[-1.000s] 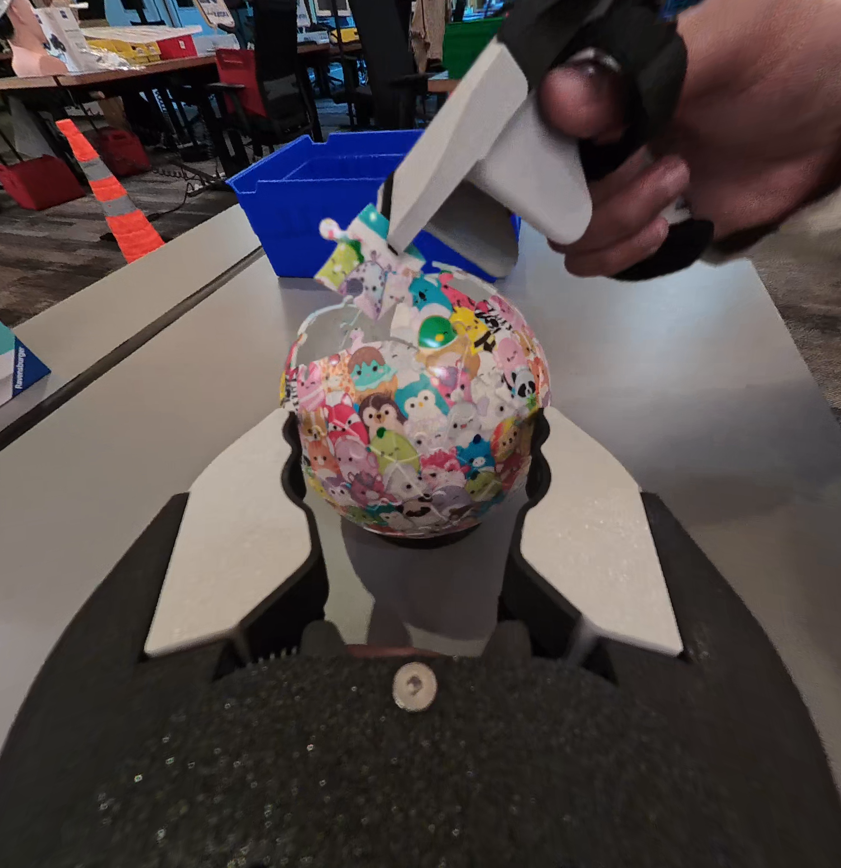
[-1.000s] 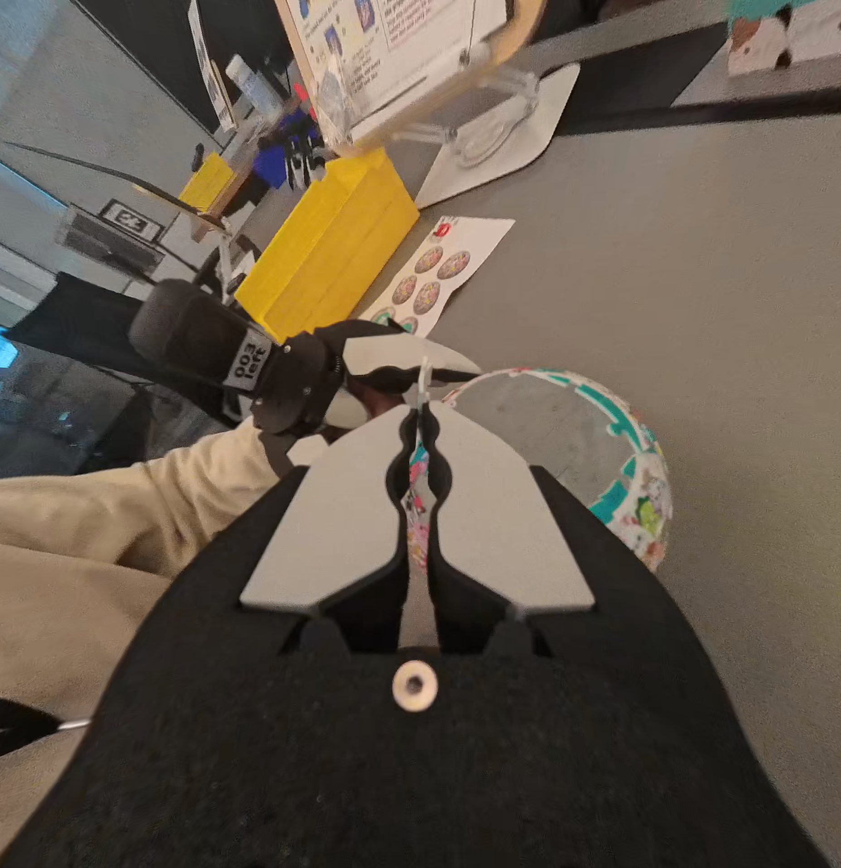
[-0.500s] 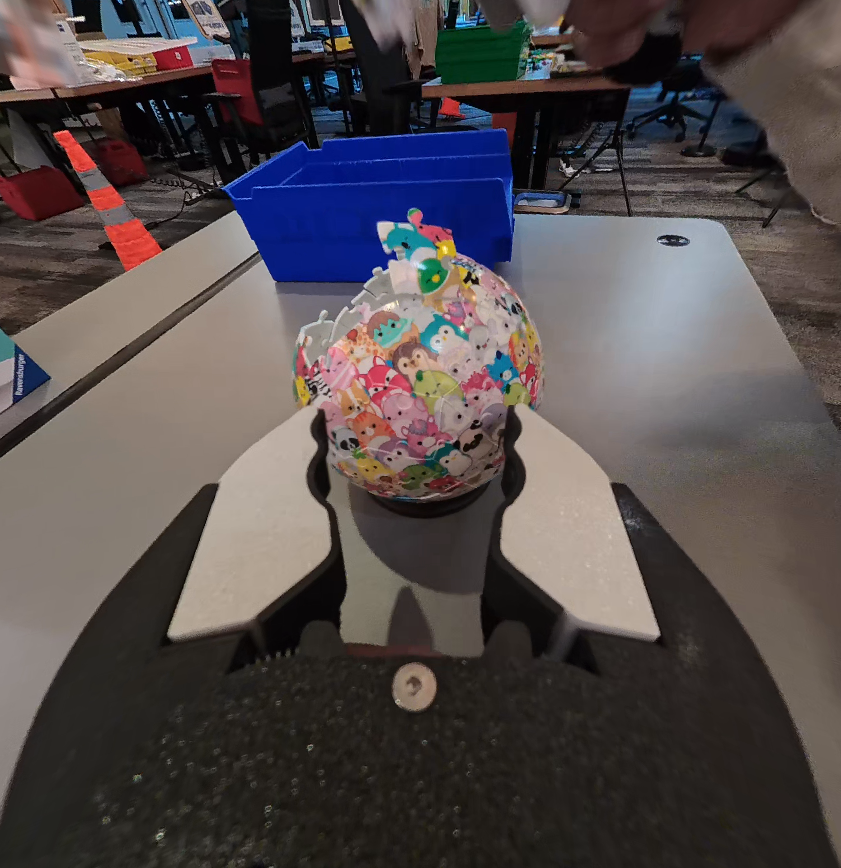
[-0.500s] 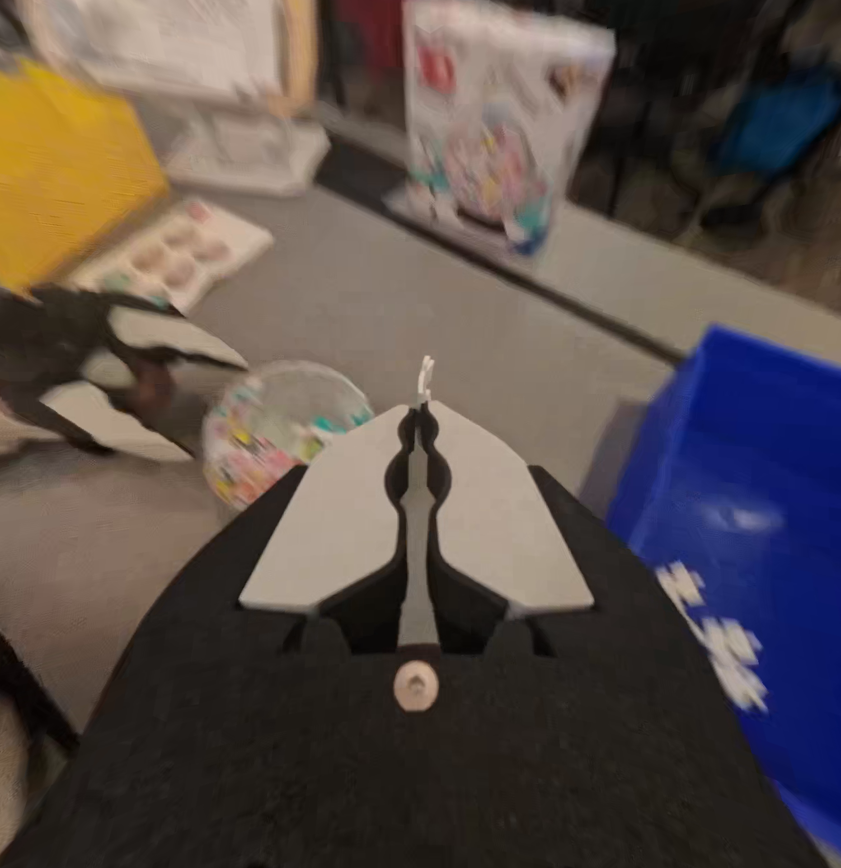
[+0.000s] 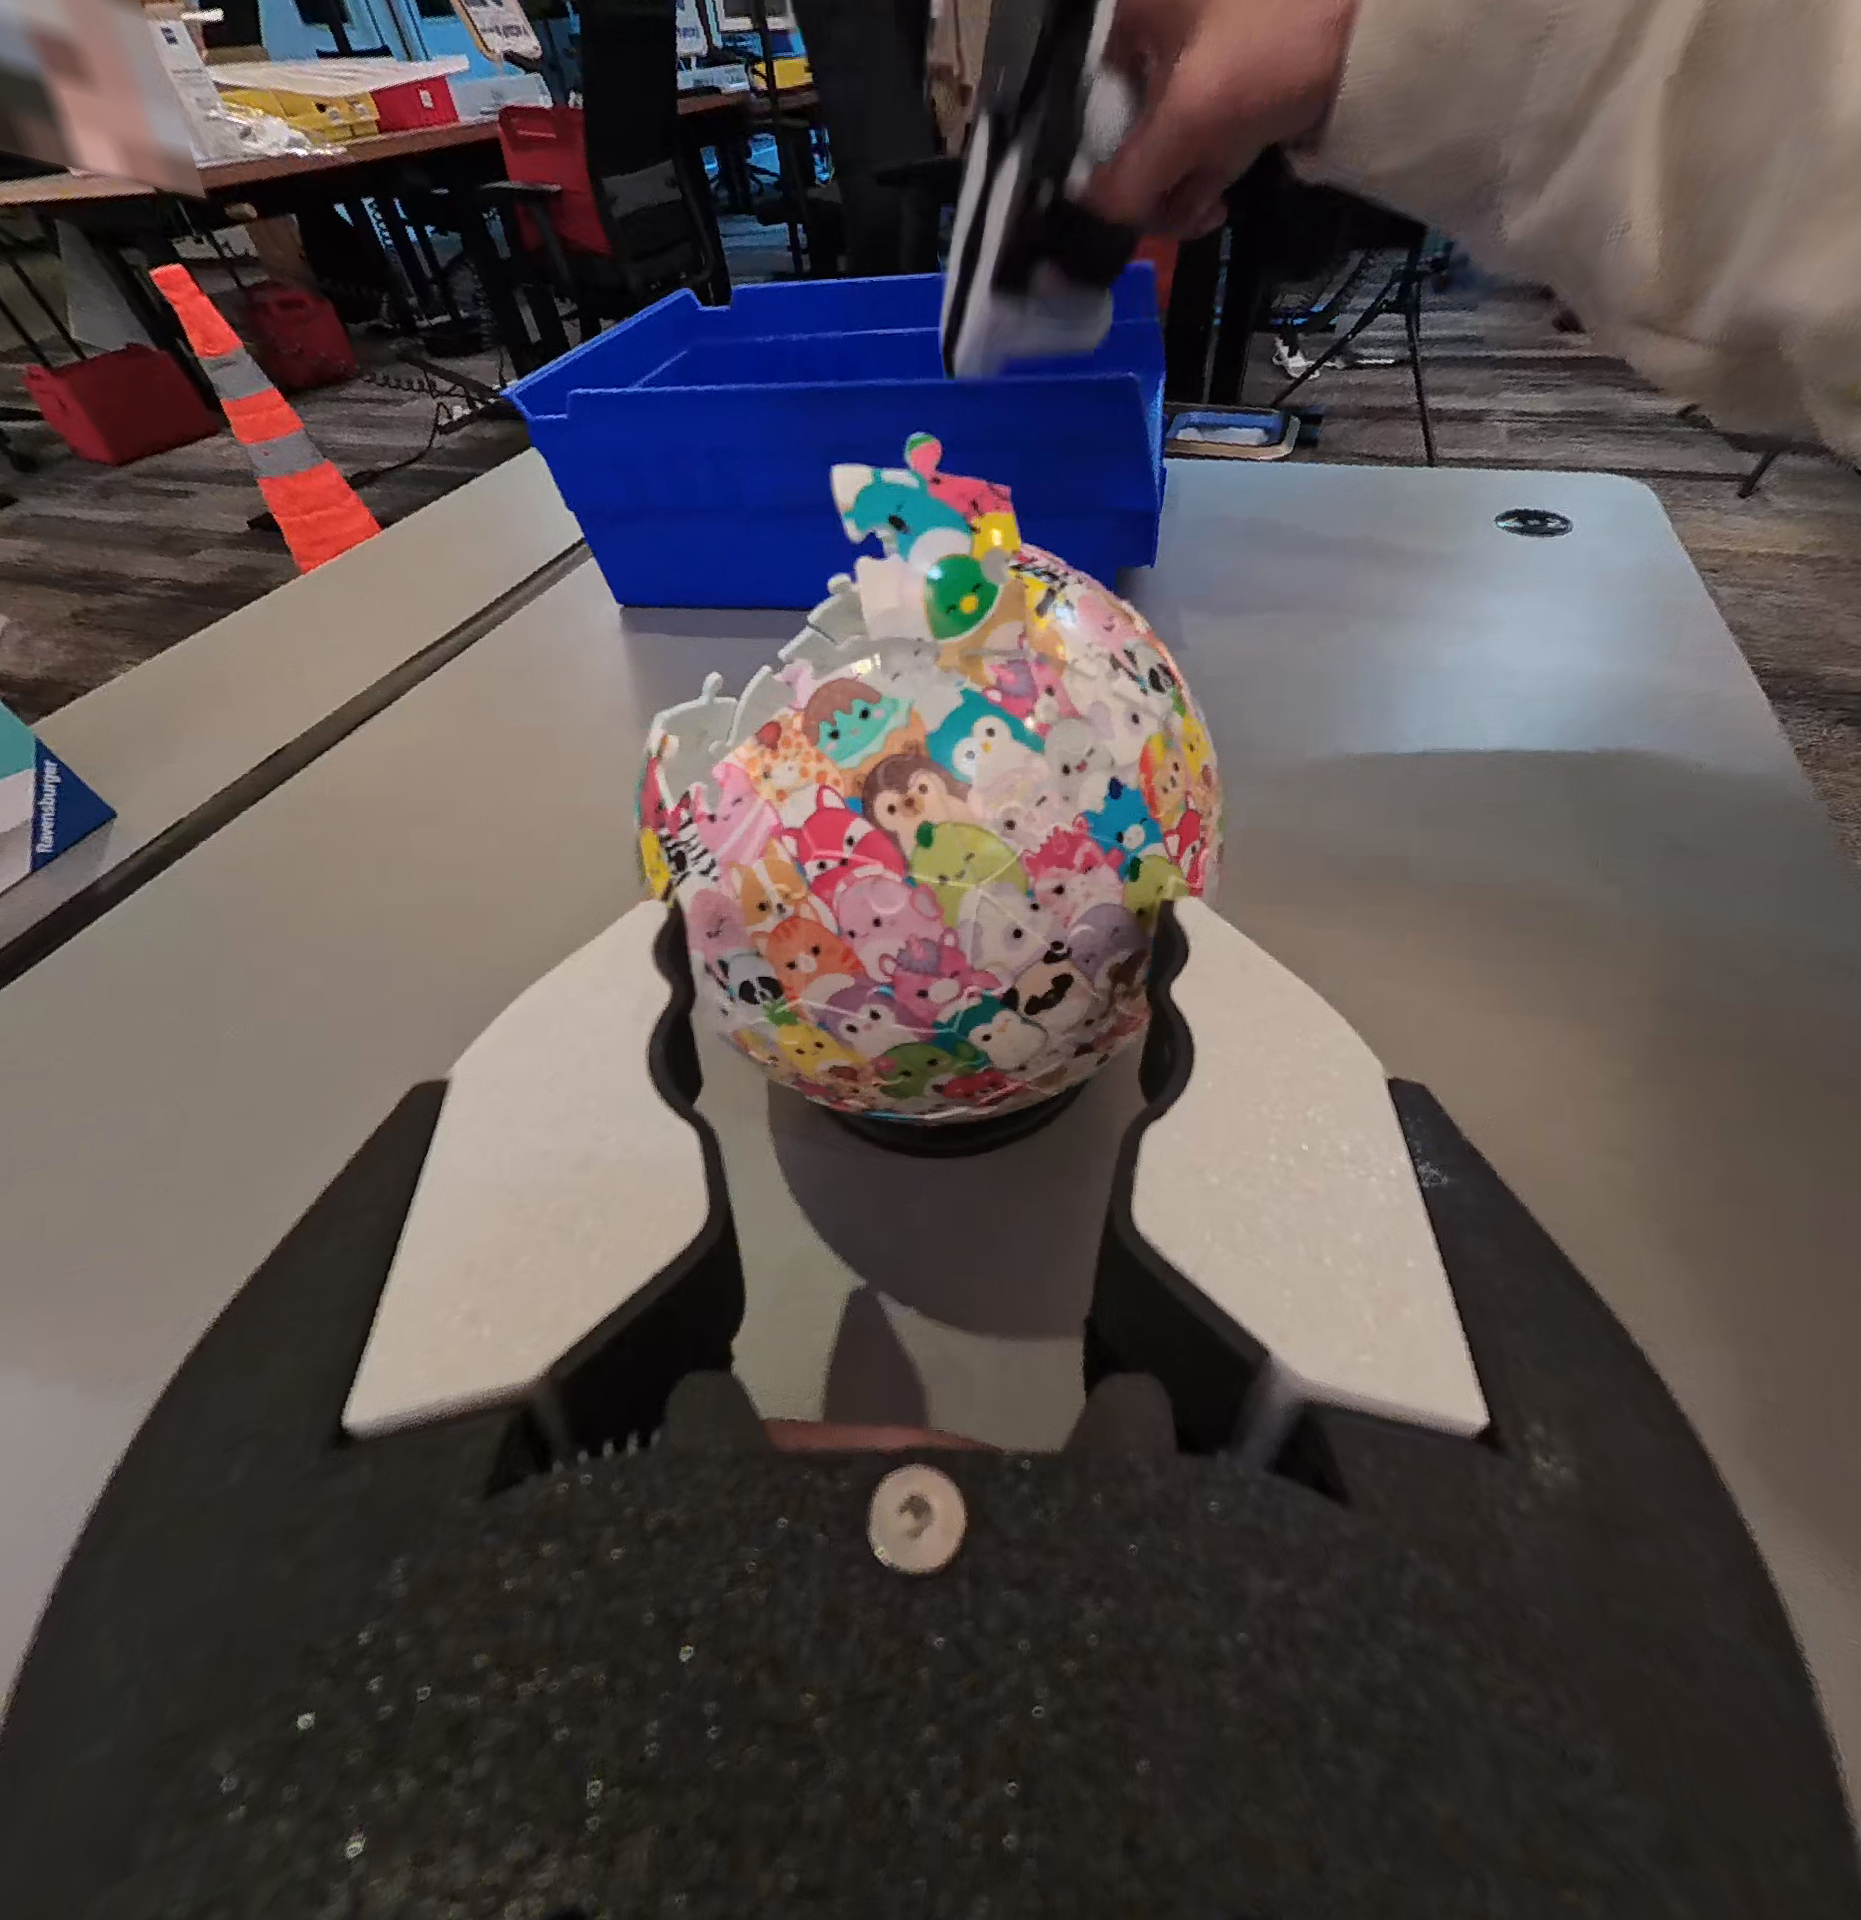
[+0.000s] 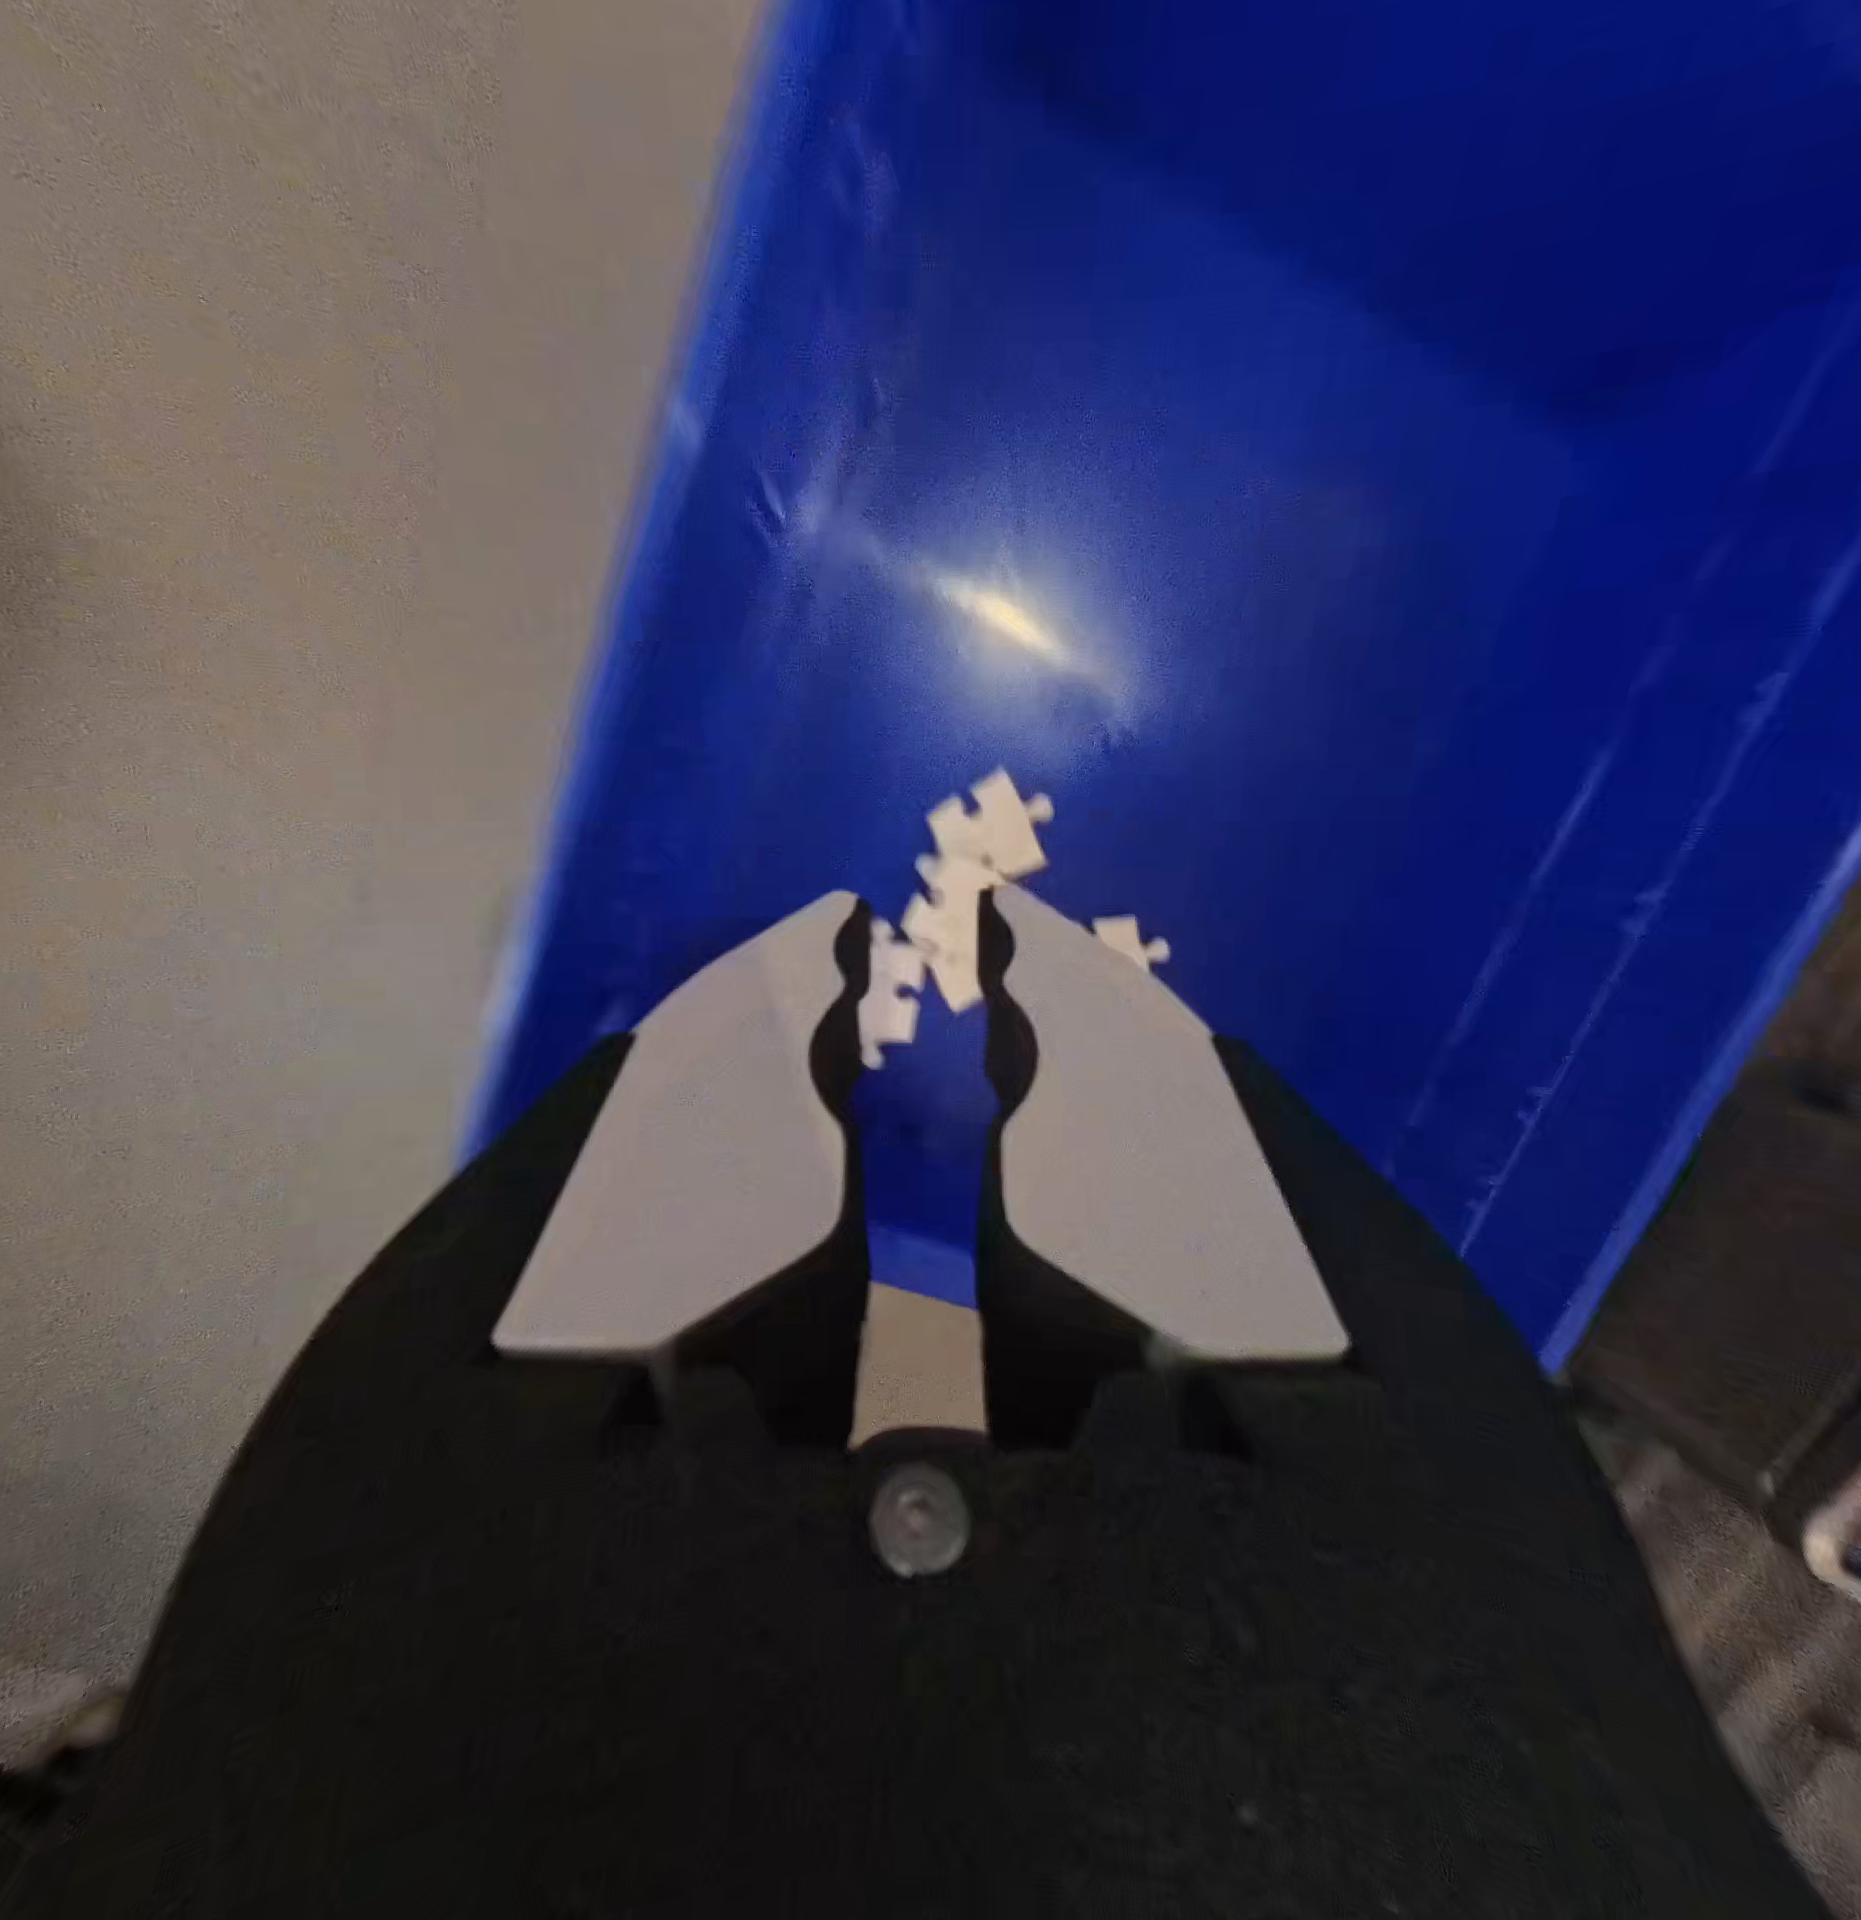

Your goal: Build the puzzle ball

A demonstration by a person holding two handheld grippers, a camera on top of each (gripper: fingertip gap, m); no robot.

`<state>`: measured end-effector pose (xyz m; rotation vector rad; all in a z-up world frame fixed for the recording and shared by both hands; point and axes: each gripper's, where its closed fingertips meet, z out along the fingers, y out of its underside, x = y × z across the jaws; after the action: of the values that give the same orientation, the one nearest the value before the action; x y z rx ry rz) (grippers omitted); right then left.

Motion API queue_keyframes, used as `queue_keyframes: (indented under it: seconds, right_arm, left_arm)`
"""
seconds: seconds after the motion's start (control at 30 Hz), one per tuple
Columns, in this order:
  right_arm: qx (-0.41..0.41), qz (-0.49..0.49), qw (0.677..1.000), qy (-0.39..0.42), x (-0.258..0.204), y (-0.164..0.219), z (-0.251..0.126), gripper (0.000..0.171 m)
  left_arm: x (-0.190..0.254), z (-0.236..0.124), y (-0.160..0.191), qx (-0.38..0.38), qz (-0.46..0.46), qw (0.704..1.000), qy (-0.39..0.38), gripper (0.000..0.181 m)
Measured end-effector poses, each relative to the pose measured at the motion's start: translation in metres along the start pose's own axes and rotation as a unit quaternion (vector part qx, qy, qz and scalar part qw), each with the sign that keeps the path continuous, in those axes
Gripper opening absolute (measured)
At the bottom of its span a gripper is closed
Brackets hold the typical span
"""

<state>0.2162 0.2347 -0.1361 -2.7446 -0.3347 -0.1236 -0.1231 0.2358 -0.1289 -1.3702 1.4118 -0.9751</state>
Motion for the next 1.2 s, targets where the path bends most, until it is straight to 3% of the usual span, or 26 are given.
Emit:
queue_keyframes:
  seconds: [0.03,0.1,0.13,0.2,0.23,0.37,0.43,0.57,0.67,0.8,0.97,1.07,1.1,1.13,1.2]
  right_arm:
    - [0.080,-0.002,0.997,-0.014,-0.025,-0.029,-0.029,0.015]
    - [0.228,-0.045,0.961,-0.149,-0.124,-0.081,-0.083,0.011]
    - [0.248,-0.076,0.941,-0.215,-0.176,-0.091,-0.097,0.014]
    - [0.174,-0.135,0.935,-0.276,-0.248,-0.089,-0.089,0.040]
    - [0.142,-0.146,0.935,-0.289,-0.269,-0.088,-0.081,0.045]
    - [0.110,-0.124,0.920,-0.355,-0.309,-0.095,-0.077,0.039]
    - [0.099,-0.114,0.924,-0.351,-0.308,-0.094,-0.073,0.007]
    - [0.116,-0.127,0.929,-0.328,-0.308,-0.092,-0.075,0.003]
    - [0.186,-0.237,0.929,-0.215,-0.308,-0.093,-0.079,0.001]
    - [0.278,-0.406,0.870,-0.029,-0.310,-0.084,-0.079,0.002]
    - [0.432,-0.416,0.788,0.142,-0.300,-0.087,-0.104,0.002]
    - [0.421,-0.303,0.855,0.028,-0.291,-0.085,-0.104,0.002]
    - [0.455,-0.262,0.851,0.016,-0.280,-0.088,-0.122,0.002]
    - [0.468,-0.218,0.856,0.006,-0.260,-0.090,-0.136,0.002]
    - [0.393,-0.122,0.911,-0.016,-0.195,-0.087,-0.133,0.002]
  left_arm:
    - [0.000,0.000,0.000,0.001,-0.002,1.000,0.001,0.083]
    - [0.000,0.001,0.000,0.001,-0.003,1.000,0.002,0.083]
    - [0.001,0.002,-0.001,0.002,0.001,1.000,0.003,0.083]
    - [0.004,0.002,-0.003,0.006,0.010,1.000,-0.002,0.084]
    - [0.006,0.001,-0.006,0.011,0.015,1.000,-0.003,0.083]
    - [0.016,0.001,-0.019,0.037,0.023,0.999,0.007,0.079]
    - [0.019,0.003,-0.020,0.034,0.032,0.999,0.003,0.080]
    - [0.020,0.003,-0.018,0.031,0.048,0.998,-0.003,0.077]
    - [0.020,0.003,-0.018,0.032,0.046,0.998,-0.005,0.072]
    - [0.019,0.003,-0.017,0.033,0.046,0.998,-0.006,0.066]
    - [0.016,0.011,-0.006,0.008,0.051,0.999,-0.013,0.075]
    - [0.014,0.012,-0.001,-0.001,0.049,0.999,-0.013,0.074]
    - [0.013,0.011,0.000,-0.003,0.046,0.999,-0.012,0.074]
    - [0.013,0.010,0.000,-0.004,0.043,0.999,-0.010,0.074]
    - [0.010,0.007,-0.002,0.002,0.043,0.999,-0.010,0.073]
